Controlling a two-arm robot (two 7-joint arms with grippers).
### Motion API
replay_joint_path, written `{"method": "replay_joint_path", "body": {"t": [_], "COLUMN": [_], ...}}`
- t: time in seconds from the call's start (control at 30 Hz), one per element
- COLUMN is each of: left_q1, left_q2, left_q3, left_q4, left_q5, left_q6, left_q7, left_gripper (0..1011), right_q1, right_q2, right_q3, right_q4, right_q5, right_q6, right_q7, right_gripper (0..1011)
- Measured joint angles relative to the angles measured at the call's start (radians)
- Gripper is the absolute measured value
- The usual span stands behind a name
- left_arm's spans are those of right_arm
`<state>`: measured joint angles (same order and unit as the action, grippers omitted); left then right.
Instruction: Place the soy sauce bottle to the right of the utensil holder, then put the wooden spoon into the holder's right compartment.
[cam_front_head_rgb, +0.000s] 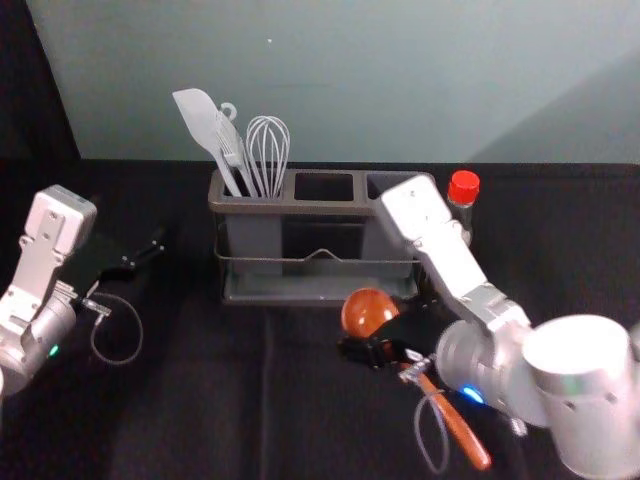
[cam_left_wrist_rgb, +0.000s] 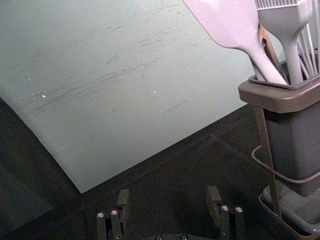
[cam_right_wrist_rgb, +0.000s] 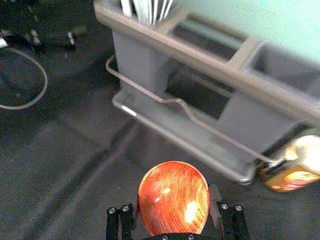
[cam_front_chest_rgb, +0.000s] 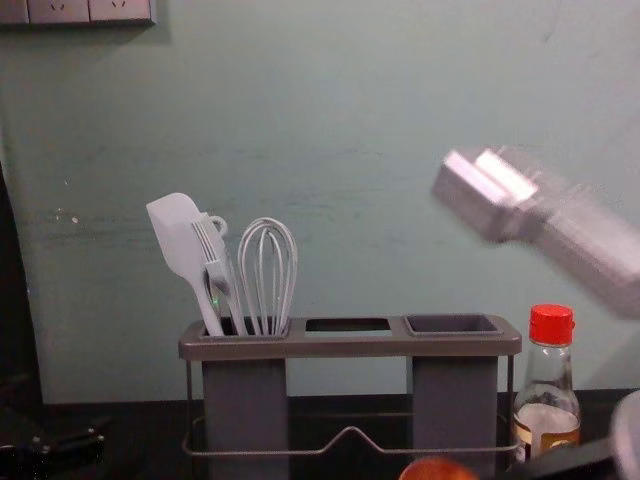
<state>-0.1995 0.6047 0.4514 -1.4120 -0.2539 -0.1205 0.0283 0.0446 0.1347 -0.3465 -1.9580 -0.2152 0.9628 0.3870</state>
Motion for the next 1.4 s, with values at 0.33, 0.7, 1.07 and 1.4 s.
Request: {"method": "replay_joint_path", "body": {"t": [0.33,0.7,1.07,1.4], "left_q1": [0.0,0.0,0.0,0.0], "left_q2": [0.0,0.0,0.0,0.0], "left_q3": [0.0,0.0,0.0,0.0], "left_q4": [0.0,0.0,0.0,0.0], "left_q5": [0.0,0.0,0.0,0.0], "left_q6": [0.0,0.0,0.0,0.0], "left_q7": [0.0,0.0,0.0,0.0], "left_gripper": [1000,1000,1000,1000], "right_q1": [-0.17,-0.308,-0.341,-0.34], "right_q2": [0.072,0.053,0.042,0.042], "right_q3": [0.08,0.152,0.197,0.196], "right_q4": [-0.175,-0.138,-0.094,-0.095], "right_q5": [-0.029,0.085,0.261,0.254], "right_q6": [-0.266,-0.846,-1.109,-1.109], "right_q7": [-0.04,-0.149,-0.158,-0.156], "right_gripper": [837,836,837,837]}}
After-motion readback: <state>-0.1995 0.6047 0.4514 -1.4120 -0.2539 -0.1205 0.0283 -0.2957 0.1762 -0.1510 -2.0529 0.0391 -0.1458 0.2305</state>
